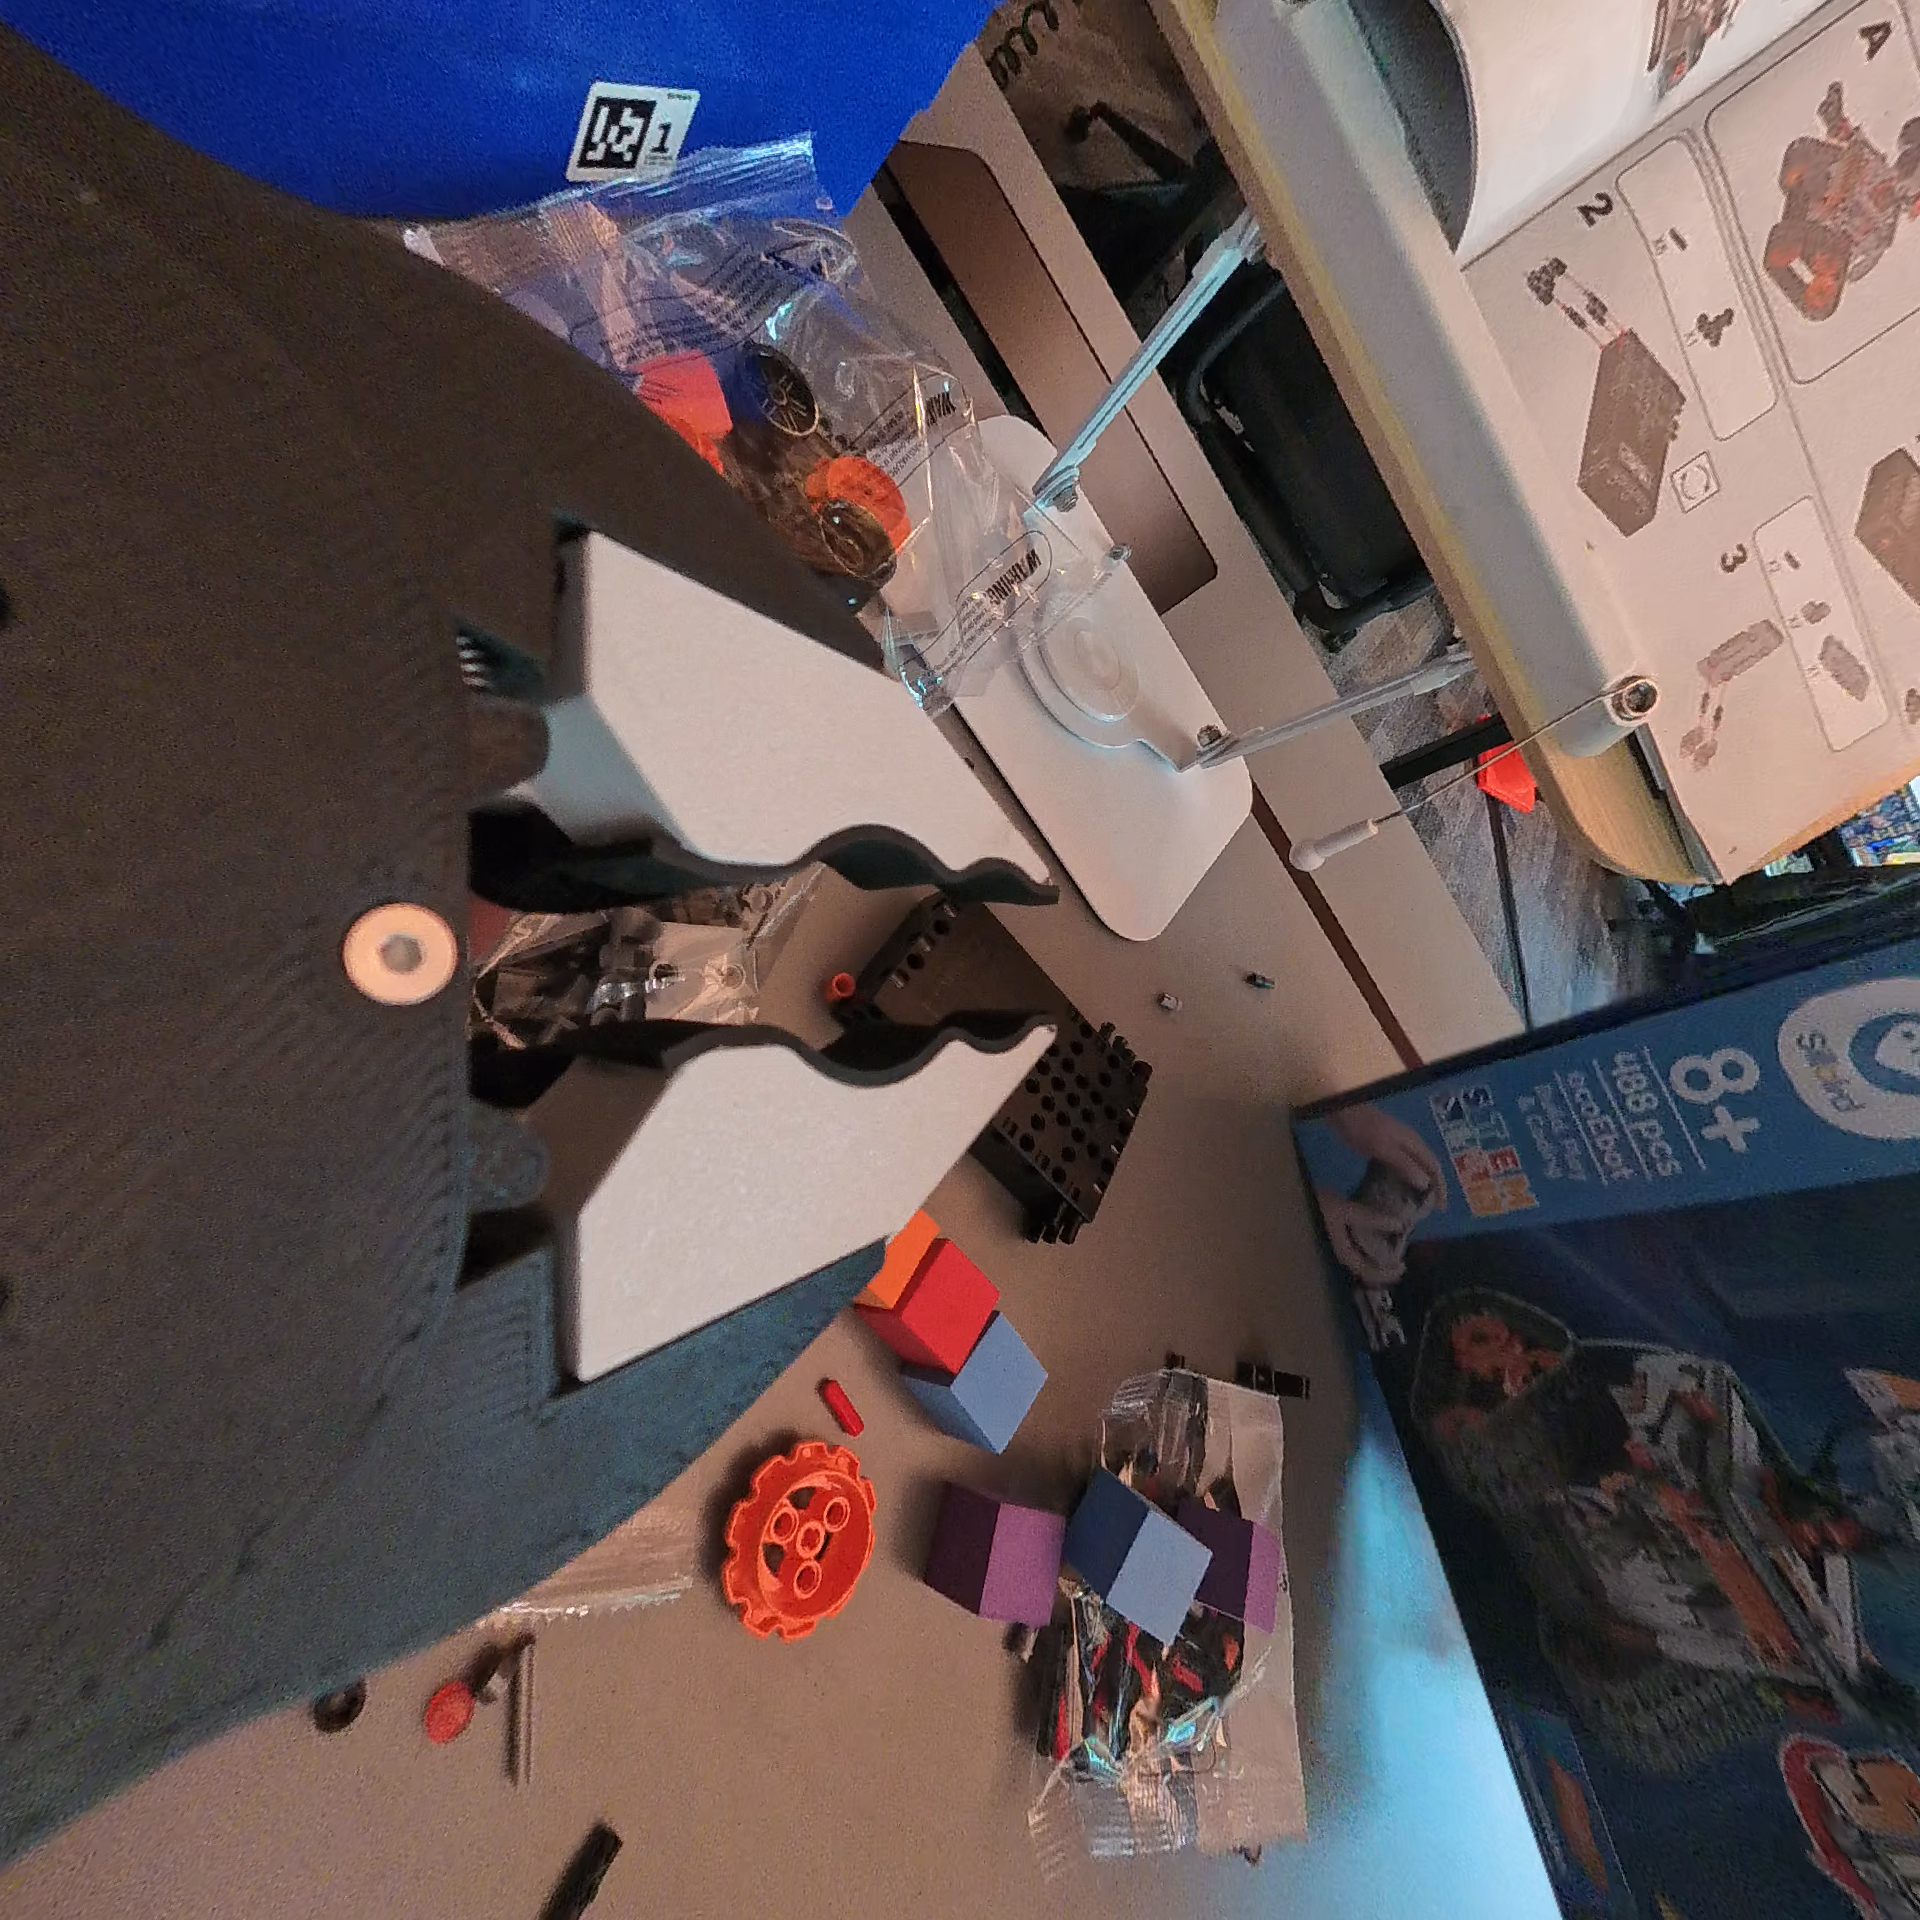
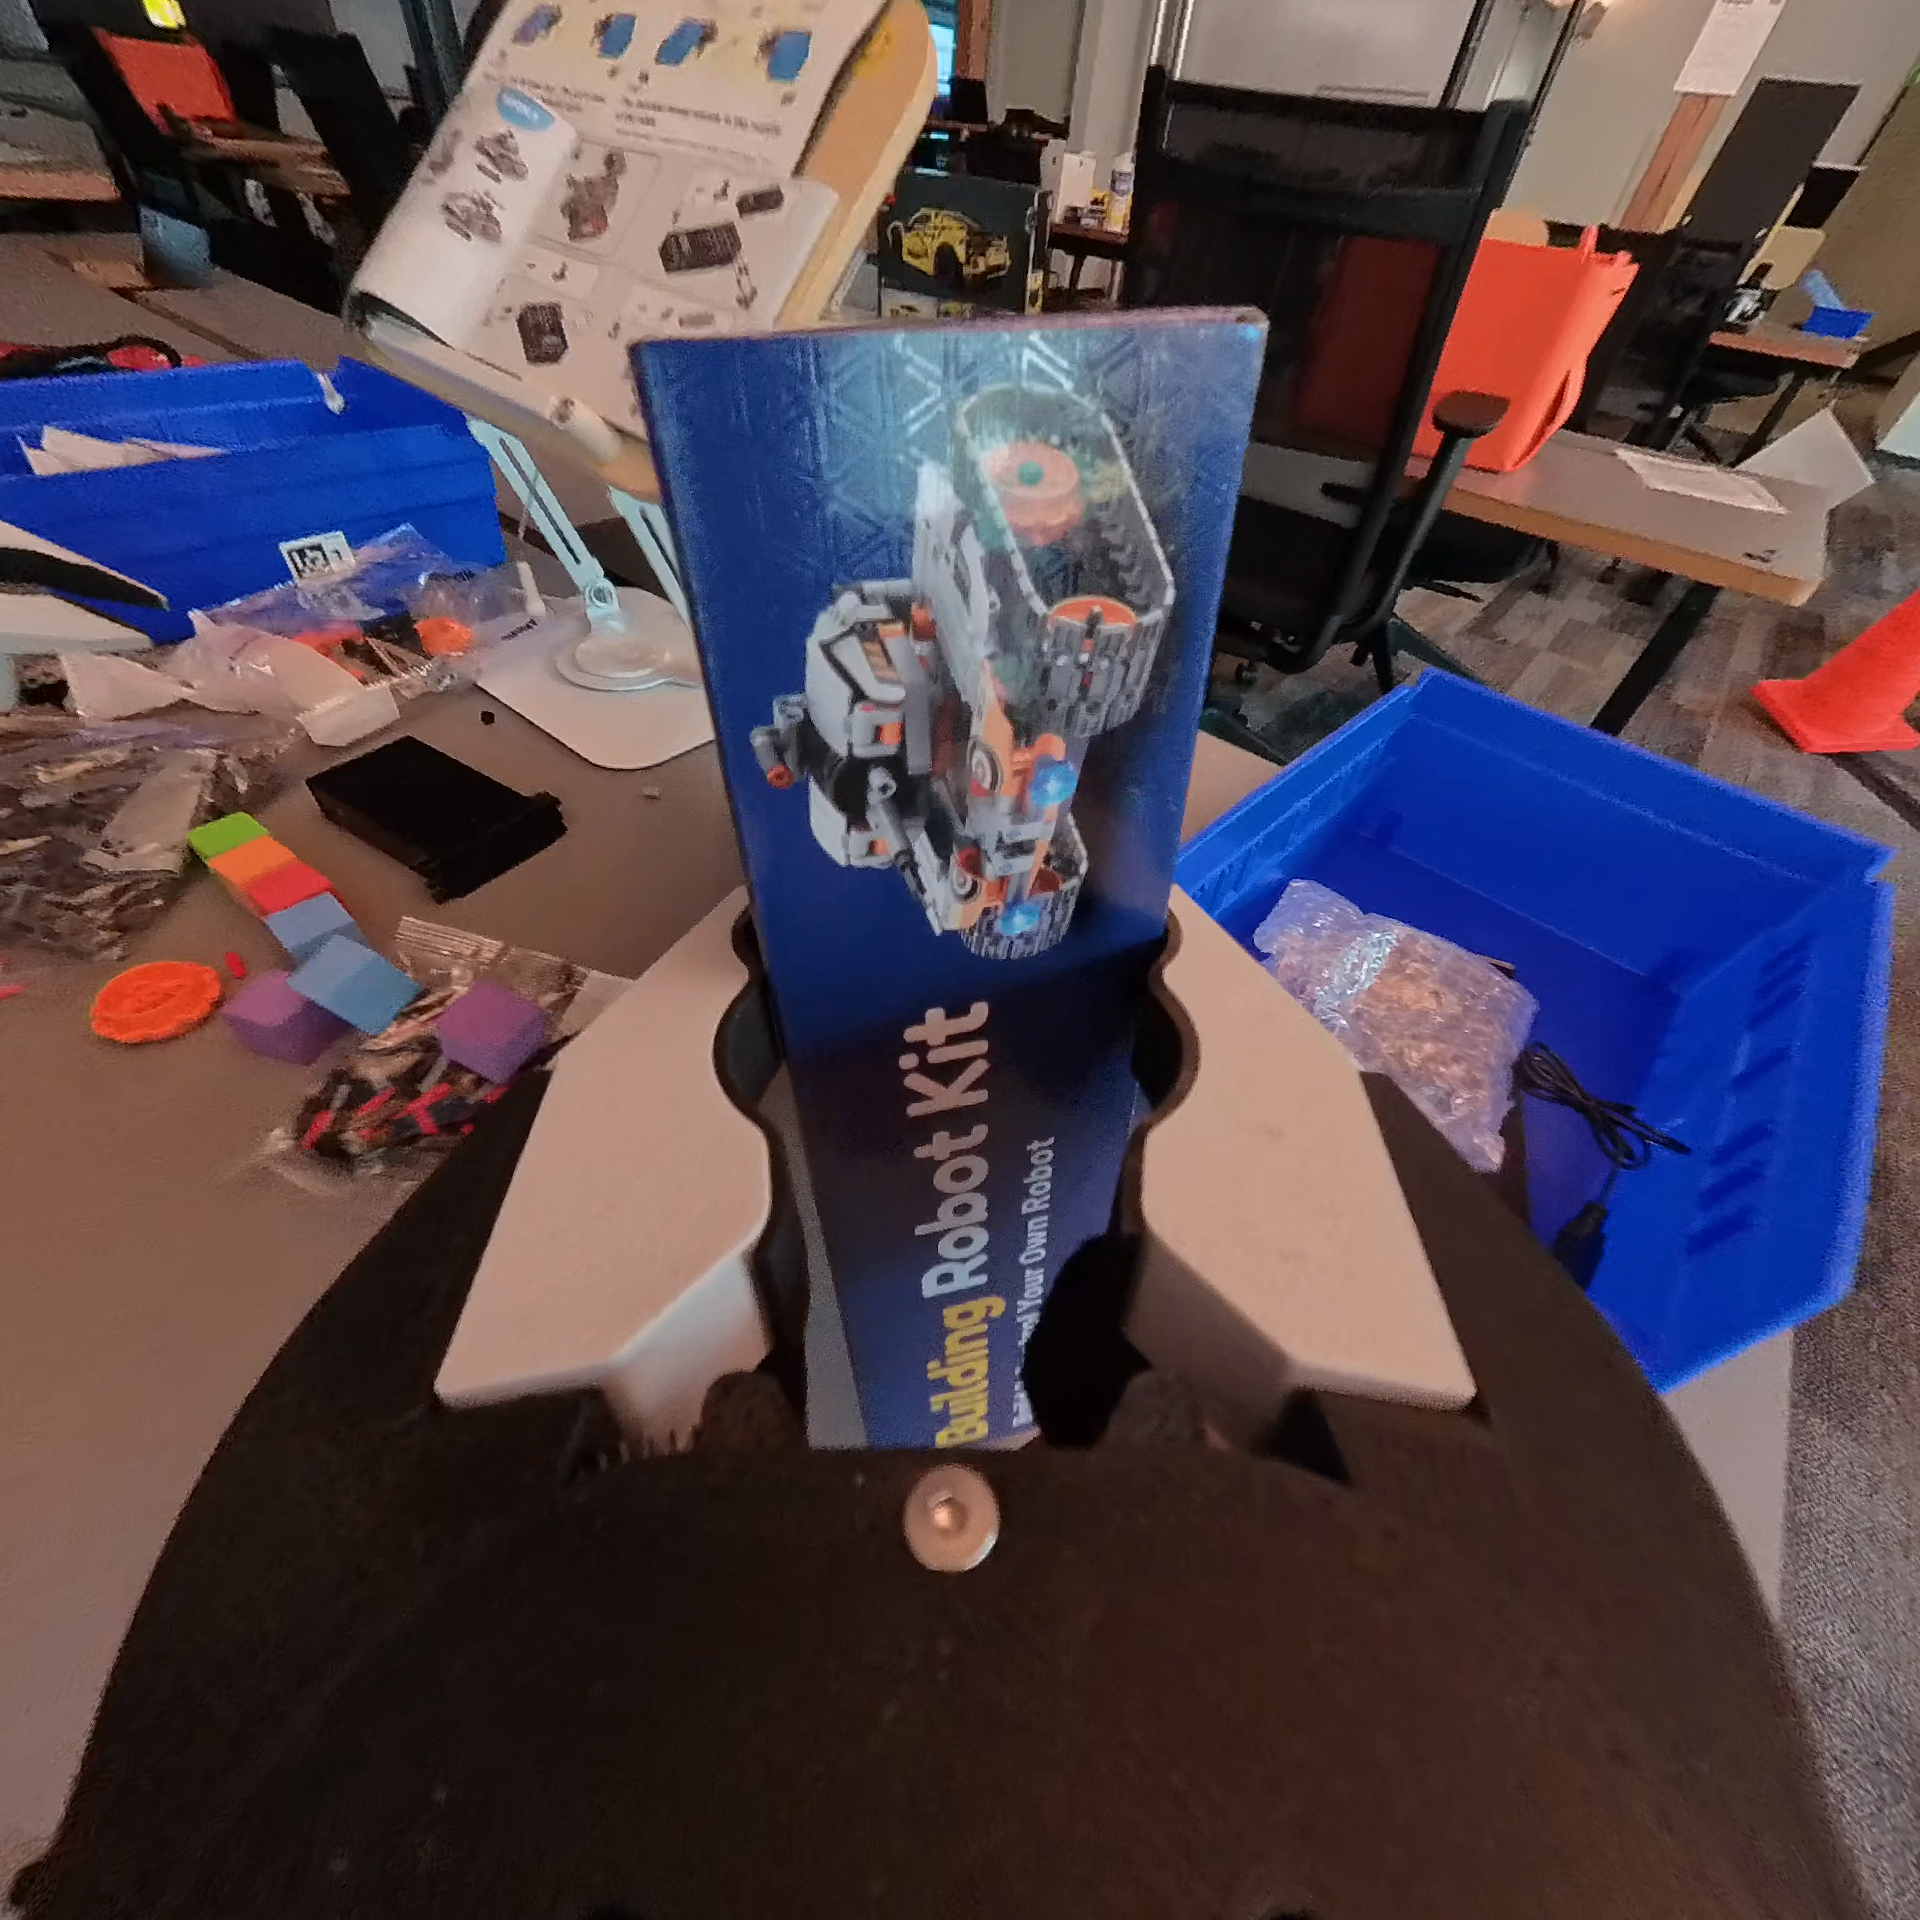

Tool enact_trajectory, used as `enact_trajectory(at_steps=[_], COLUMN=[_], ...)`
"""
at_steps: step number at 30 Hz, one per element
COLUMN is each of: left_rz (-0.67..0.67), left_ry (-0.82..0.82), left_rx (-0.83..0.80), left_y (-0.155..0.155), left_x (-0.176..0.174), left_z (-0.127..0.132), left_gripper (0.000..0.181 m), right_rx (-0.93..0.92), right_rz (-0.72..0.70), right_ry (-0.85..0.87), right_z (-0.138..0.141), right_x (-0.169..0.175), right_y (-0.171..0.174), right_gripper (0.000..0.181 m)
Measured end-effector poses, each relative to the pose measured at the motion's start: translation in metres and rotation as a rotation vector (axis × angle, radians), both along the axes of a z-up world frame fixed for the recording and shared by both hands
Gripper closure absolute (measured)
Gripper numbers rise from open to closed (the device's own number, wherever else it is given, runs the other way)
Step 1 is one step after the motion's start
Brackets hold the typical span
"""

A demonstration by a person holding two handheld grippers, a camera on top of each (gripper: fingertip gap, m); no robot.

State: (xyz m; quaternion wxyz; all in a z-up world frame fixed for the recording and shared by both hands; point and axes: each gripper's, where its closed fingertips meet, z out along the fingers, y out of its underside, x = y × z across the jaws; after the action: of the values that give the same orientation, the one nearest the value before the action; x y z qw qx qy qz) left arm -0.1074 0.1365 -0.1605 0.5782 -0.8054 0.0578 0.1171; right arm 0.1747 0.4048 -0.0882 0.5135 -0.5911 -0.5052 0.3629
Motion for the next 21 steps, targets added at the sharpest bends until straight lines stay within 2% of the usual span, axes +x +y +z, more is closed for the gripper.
enact_trajectory(at_steps=[5, 10, 15, 21], left_rz=[-0.006, -0.008, -0.012, -0.01], left_ry=[0.004, 0.005, -0.004, -0.002], left_rx=[0.016, 0.03, 0.046, 0.041], left_y=[-0.001, -0.003, -0.005, -0.006], left_x=[0.002, 0.003, 0.003, 0.003], left_z=[0.004, 0.007, 0.011, 0.009], left_gripper=[0.163, 0.163, 0.163, 0.164], right_rx=[0.001, -0.043, -0.185, -0.448], right_rz=[-0.038, -0.044, 0.001, 0.07], right_ry=[-0.033, -0.114, -0.145, -0.174], right_z=[0.032, 0.05, 0.065, 0.06], right_x=[0.034, 0.073, 0.113, 0.159], right_y=[-0.02, -0.033, -0.039, -0.028], right_gripper=[0.113, 0.114, 0.113, 0.113])
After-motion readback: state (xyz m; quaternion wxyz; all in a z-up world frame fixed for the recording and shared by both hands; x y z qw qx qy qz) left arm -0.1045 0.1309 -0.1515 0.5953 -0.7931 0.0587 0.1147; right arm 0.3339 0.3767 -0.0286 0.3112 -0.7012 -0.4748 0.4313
